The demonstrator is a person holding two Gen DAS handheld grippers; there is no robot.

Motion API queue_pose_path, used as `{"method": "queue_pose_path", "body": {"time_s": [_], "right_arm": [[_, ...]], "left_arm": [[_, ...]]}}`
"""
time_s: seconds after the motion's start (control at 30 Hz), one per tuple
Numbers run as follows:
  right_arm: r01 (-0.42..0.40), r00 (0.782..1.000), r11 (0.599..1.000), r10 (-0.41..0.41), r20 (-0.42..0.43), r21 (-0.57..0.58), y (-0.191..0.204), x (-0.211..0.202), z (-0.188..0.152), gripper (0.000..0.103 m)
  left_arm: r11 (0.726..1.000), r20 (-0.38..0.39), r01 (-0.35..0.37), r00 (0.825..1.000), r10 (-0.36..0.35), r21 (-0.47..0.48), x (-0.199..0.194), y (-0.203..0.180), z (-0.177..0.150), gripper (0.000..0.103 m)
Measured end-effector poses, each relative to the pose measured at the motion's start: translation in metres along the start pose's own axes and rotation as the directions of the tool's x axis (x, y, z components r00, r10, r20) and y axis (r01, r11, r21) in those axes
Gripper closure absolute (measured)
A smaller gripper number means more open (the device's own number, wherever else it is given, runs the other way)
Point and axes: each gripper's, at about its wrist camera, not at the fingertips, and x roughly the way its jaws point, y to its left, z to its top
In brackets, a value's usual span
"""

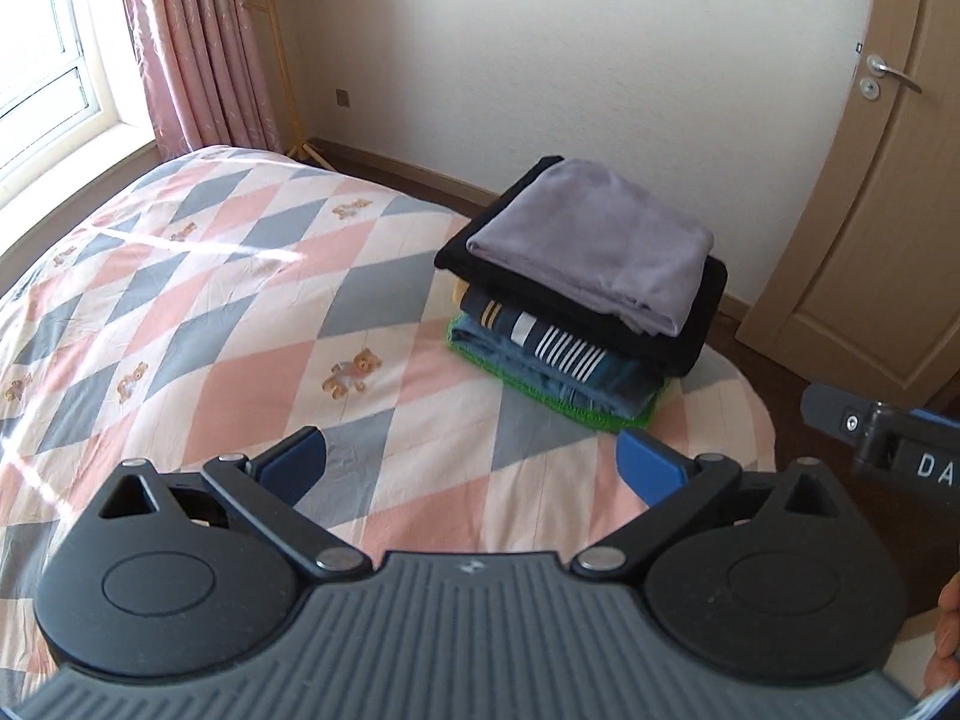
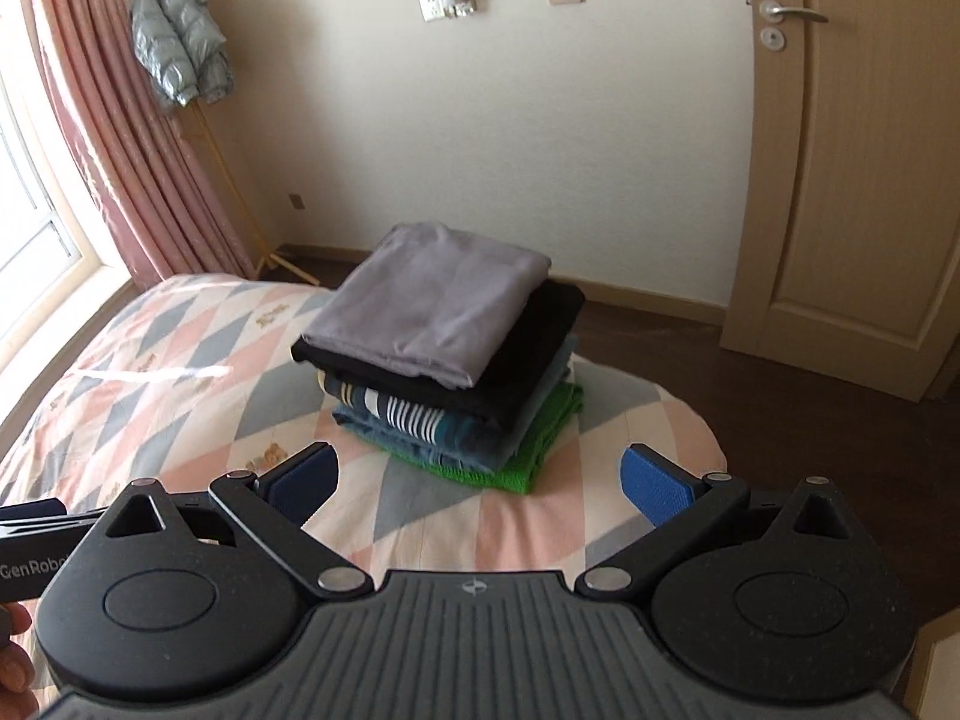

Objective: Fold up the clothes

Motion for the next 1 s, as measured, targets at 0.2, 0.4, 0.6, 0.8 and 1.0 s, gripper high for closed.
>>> {"method": "queue_pose_path", "body": {"time_s": [0.2,0.4,0.6,0.8,1.0], "right_arm": [[0.040,0.998,0.999,-0.039,-0.046,0.021,0.008,0.004,-0.012,0.000],[0.086,0.995,0.996,-0.085,-0.051,0.005,0.023,0.006,-0.015,0.000],[0.114,0.991,0.993,-0.115,-0.071,-0.019,0.038,0.017,-0.015,0.000],[0.118,0.989,0.992,-0.121,-0.090,-0.041,0.050,0.032,-0.017,0.000],[0.132,0.983,0.990,-0.136,-0.121,-0.040,0.053,0.052,-0.021,0.000]], "left_arm": [[1.000,-0.040,0.006,0.999,-0.006,0.001,0.010,0.009,-0.014,0.001],[1.000,-0.035,-0.004,0.999,0.005,0.019,0.018,0.019,-0.020,0.001],[0.999,-0.024,-0.033,0.999,0.034,0.043,0.026,0.026,-0.020,0.001],[0.999,-0.039,-0.021,0.999,0.023,0.045,0.041,0.034,-0.019,0.001],[0.998,-0.057,-0.008,0.998,0.012,0.068,0.062,0.037,-0.017,0.001]]}}
